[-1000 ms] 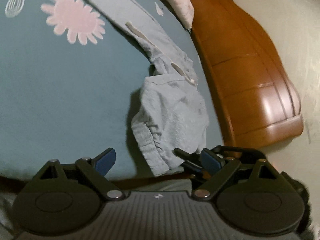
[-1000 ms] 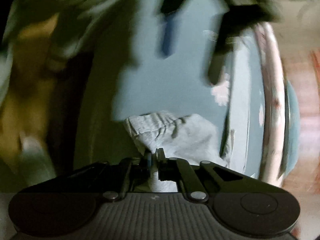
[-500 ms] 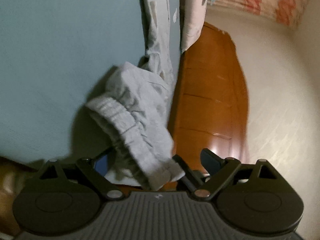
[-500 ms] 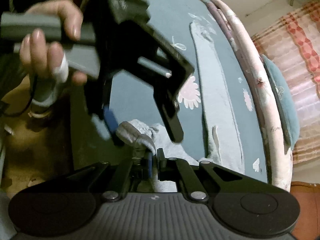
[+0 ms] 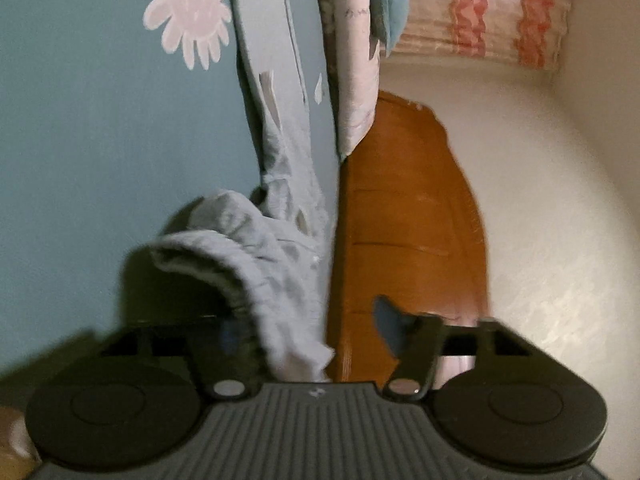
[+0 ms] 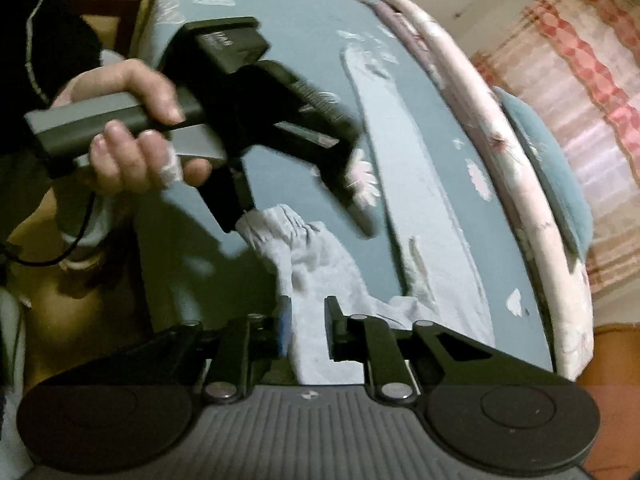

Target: Fold clothes

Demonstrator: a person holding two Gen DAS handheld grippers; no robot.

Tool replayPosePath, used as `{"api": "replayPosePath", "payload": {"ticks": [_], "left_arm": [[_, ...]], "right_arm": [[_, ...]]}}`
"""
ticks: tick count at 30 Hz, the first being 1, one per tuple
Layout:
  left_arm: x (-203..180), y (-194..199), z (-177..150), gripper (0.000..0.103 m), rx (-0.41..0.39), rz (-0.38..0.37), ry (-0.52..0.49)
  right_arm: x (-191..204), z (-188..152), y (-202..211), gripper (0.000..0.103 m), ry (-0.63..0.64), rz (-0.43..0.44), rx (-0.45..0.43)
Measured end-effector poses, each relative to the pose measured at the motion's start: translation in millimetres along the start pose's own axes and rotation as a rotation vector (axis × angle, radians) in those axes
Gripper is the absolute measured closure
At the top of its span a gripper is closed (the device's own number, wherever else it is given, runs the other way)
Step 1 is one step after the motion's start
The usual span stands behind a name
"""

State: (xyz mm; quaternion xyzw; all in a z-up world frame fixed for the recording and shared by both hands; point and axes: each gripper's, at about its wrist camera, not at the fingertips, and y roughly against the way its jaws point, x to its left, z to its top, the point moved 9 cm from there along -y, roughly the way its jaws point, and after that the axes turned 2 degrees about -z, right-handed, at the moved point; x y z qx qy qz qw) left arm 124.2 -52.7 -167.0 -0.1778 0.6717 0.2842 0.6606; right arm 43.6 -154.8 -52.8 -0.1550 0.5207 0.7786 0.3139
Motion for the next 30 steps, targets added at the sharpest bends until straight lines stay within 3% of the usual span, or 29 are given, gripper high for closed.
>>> {"api": "replayPosePath", "payload": {"ticks": [1, 3, 6, 10, 19, 30], "left_arm": [[-1, -1, 0, 0.078, 0.019, 0.040, -0.036], [-2, -3, -1, 0.089, 0.044, 0.119, -0.103], [-4, 0, 5, 0.092, 0.037, 0.212, -0.161], [-14, 12, 18, 0.094, 0.012, 0.298, -0.233], [-39, 74, 54, 0.095, -0.096, 0.433, -0.408], [-72, 167, 126, 0.095, -0.294, 0.649, -0.539]], "right_arm": [[-3, -3, 0, 0.081, -0.008, -0.016, 0.003], [-10, -6, 1, 0.079, -0.029, -0.046, 0.009], [-26, -15, 1, 0.077, -0.107, -0.064, 0.023], [-55, -27, 3, 0.067, -0.254, -0.103, 0.023], [-99, -77, 12, 0.067, -0.633, -0.164, -0.004], [-109, -99, 0, 0.063, -0.905, -0.149, -0.055]]}}
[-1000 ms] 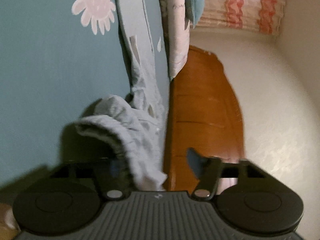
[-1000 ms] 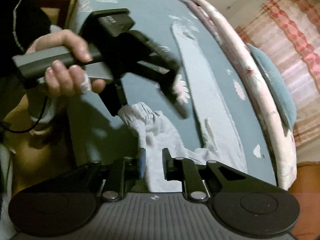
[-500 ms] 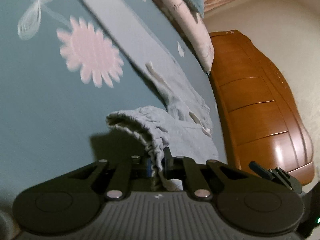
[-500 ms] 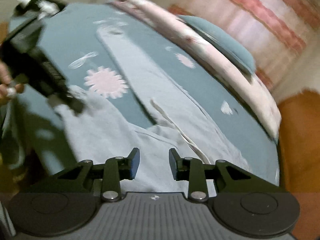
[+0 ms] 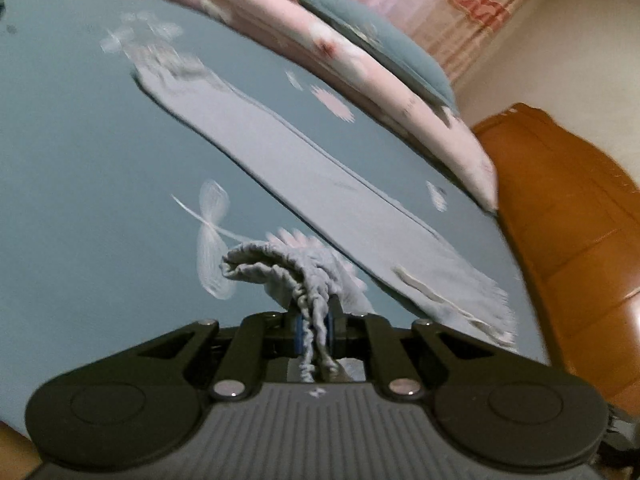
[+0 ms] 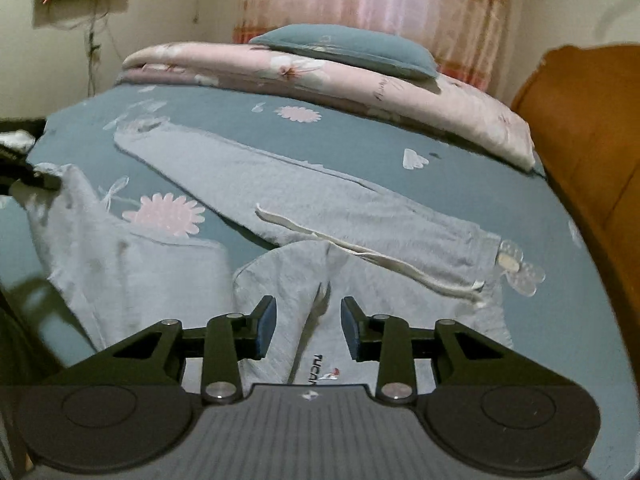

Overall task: Fold clothes
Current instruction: 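Carry the elastic cuff with the left gripper across the sweatpants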

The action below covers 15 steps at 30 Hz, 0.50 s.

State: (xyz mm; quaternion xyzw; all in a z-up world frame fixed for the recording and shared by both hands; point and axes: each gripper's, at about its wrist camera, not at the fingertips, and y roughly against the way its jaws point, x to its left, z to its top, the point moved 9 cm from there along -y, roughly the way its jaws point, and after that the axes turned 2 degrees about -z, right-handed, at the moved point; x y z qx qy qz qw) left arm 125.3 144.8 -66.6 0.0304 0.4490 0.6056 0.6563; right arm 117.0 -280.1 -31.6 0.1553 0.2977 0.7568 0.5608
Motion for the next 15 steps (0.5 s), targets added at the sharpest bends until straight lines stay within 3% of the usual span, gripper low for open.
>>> {"api": "replayPosePath", "payload": {"ticks": [7, 15], "left_arm": [[34, 28, 27, 0.095, -0.056, 0.115, -0.007], [84, 54, 47, 0.095, -0.110, 0.235, 0.031]], "right_arm": [[-8, -7, 1, 0.059, -0.153, 0.021, -0.006], [-12, -13, 0, 0.058, -0.217, 0.018, 0.002]]}}
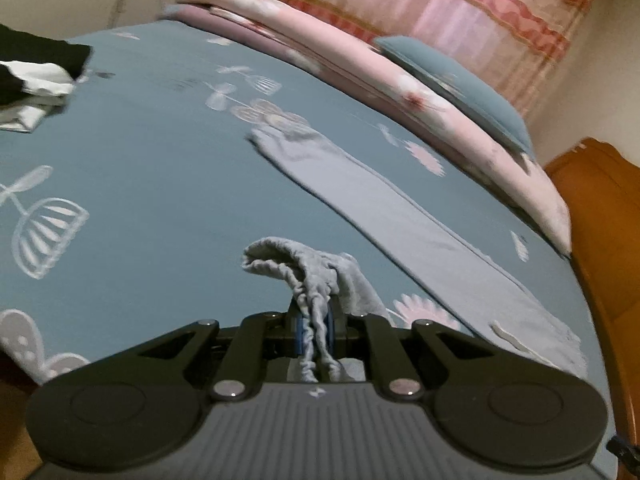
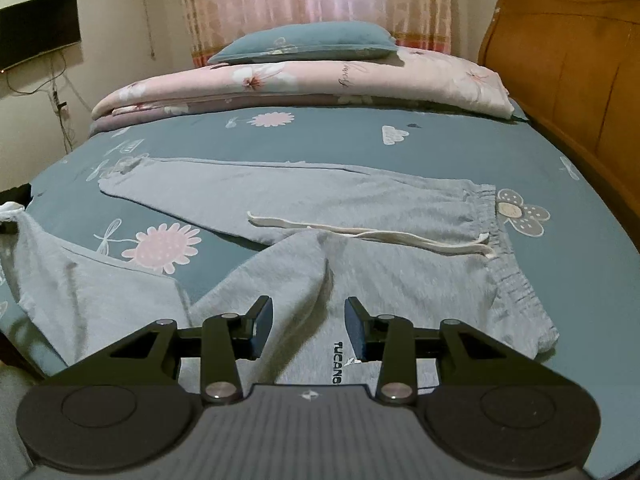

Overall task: Fold clothes
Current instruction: 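Carry the elastic cuff with the left gripper across the sweatpants, then lay the cuff down on the pants and open the left gripper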

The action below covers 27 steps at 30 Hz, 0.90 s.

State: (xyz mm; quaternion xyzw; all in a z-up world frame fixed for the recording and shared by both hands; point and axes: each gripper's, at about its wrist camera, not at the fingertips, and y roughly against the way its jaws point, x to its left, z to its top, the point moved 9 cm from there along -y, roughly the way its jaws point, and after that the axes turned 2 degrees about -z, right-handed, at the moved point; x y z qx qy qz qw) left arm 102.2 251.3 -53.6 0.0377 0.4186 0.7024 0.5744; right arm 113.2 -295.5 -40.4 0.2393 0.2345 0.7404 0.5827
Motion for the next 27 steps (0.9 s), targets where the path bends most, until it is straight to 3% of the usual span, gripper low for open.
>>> {"api": "replayPosePath", "payload": {"ticks": [11, 19, 24, 26, 27], "left_arm": [[59, 11, 40, 0.095, -0.067, 0.121, 0.045], [80, 3, 42, 0.094, -0.038, 0.144, 0.072], [76, 13, 40, 0.094, -0.064, 0.121, 0.044], [79, 11, 39, 0.093, -0.056, 0.129, 0.033], [82, 9, 38, 0.087, -0.046, 0.136, 0.029]], "right_arm": [[-4, -4, -5, 0.058, -0.029, -0.016, 0.017], [-7, -6, -8, 0.058, -0.036, -0.035, 0.029], [-7, -8, -10, 0.055, -0.028, -0.041, 0.038], [-7, -8, -12, 0.053, -0.027, -0.046, 0.042], [-7, -9, -13, 0.053, -0.027, -0.046, 0.046]]}}
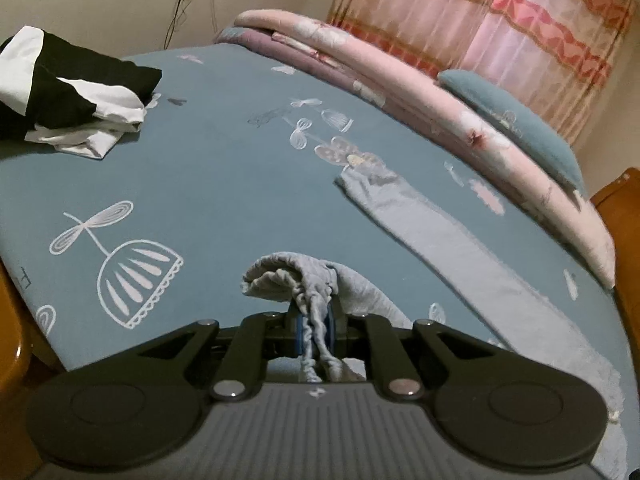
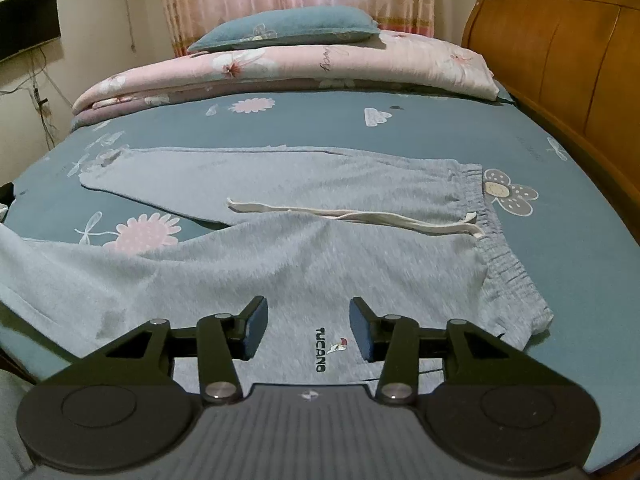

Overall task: Fold clothes
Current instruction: 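Lay the cuff down on the pants and open the left gripper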

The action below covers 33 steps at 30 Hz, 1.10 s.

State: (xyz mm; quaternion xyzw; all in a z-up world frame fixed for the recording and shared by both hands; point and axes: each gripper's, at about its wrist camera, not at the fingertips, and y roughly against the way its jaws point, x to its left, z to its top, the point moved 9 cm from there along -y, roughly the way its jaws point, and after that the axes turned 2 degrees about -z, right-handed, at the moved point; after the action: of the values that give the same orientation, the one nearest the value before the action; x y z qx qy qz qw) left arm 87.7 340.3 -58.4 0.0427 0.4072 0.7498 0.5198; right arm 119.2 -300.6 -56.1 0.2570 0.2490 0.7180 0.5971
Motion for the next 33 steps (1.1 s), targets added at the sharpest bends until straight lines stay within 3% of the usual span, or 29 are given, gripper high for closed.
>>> {"api": "replayPosePath", "payload": {"ticks": [4, 7, 12, 20, 24, 28, 30, 33], "left_arm": [[23, -26, -15, 0.079, 0.116, 0.088, 0.022], [39, -32, -16, 0.078, 0.112, 0.151, 0.029], [49, -26, -26, 0.065, 0.114, 0.106, 0.079], [71, -33, -76, 0.063, 0.179, 0.111, 0.134], [72, -29, -89, 0.053, 0.151, 0.090, 0.169], [73, -17, -96, 0.053, 0.135, 0.101, 0.248], [68, -9, -100, 0.053, 0.117, 0.052, 0.294], [64, -13, -112, 0.053, 0.162, -0.001, 0.335]], "right_arm": [[4, -3, -5, 0.052, 0.002, 0.005, 0.015], [9, -4, -7, 0.052, 0.018, 0.011, 0.025], [15, -6, -10, 0.049, 0.039, 0.011, 0.037], [29, -10, -20, 0.049, 0.061, 0.024, 0.062], [33, -9, -20, 0.048, 0.069, 0.030, 0.064], [36, -7, -18, 0.048, 0.074, 0.034, 0.060], [37, -7, -17, 0.048, 0.079, 0.031, 0.057], [36, -8, -16, 0.048, 0.078, 0.029, 0.058]]}}
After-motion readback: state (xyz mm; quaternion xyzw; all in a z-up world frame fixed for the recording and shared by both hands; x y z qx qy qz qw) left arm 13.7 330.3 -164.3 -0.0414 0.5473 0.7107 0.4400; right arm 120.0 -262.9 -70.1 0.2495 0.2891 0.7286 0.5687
